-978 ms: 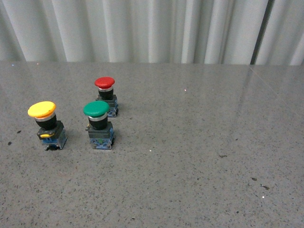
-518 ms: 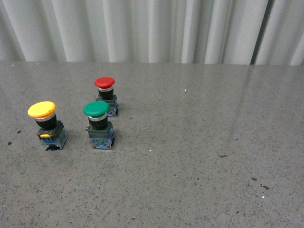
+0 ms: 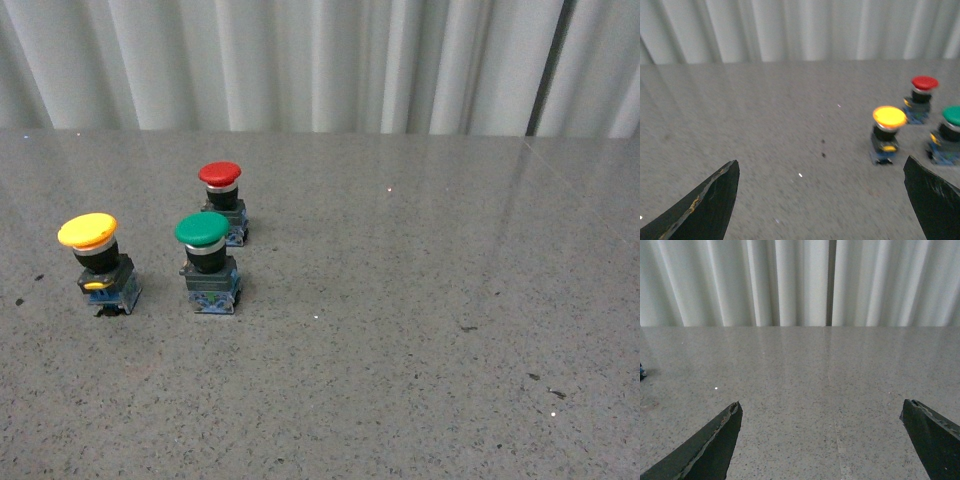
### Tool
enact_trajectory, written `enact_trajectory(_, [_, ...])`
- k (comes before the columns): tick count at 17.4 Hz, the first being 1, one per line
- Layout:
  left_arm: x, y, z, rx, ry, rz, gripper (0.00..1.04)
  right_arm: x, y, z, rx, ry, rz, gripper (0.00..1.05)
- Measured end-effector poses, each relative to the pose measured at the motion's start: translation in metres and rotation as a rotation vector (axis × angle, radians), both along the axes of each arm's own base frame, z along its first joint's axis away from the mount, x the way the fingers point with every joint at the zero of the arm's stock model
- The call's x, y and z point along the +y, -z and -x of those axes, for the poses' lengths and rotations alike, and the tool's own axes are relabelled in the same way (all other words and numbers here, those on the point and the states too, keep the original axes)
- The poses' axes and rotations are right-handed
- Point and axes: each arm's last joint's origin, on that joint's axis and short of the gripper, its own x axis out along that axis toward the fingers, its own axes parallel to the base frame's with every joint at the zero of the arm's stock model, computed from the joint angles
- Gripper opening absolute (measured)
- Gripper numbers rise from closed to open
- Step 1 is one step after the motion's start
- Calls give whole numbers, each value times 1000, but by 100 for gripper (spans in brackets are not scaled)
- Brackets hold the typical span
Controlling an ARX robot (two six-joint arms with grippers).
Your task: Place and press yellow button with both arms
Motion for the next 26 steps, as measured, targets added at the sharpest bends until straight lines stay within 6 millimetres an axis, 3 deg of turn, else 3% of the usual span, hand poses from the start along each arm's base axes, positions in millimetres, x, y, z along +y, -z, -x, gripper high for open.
enact_trajectory(2, [2, -41, -25, -125, -27, -14, 98, 0, 0, 0, 1, 0, 0, 98])
enact_trajectory(4, [-4, -67, -70, -151, 70, -35, 98, 0, 0, 0, 1, 1, 0, 98])
enact_trajectory(5, [-8, -71, -99, -104, 118, -35, 98, 0, 0, 0, 1, 1, 0, 98])
enact_trajectory(7, [-35, -28, -192, 258, 290, -8, 98, 0, 0, 0, 1, 1, 0, 98])
enact_trajectory(10, [-38, -2, -197, 381, 319, 37, 98, 0, 0, 0, 1, 1, 0, 98])
enact_trajectory(17, [-38, 21, -194, 434, 324, 55, 98, 0, 0, 0, 1, 1, 0, 98])
enact_trajectory(23, [-39, 20, -193, 425, 327, 45, 46, 0, 0, 0, 1, 1, 0, 98])
enact_trajectory(24, [-39, 20, -192, 427, 323, 40, 39, 0, 0, 0, 1, 1, 0, 98])
enact_trajectory(26, [-39, 13, -188, 420, 320, 23, 34, 0, 0, 0, 1, 1, 0, 98])
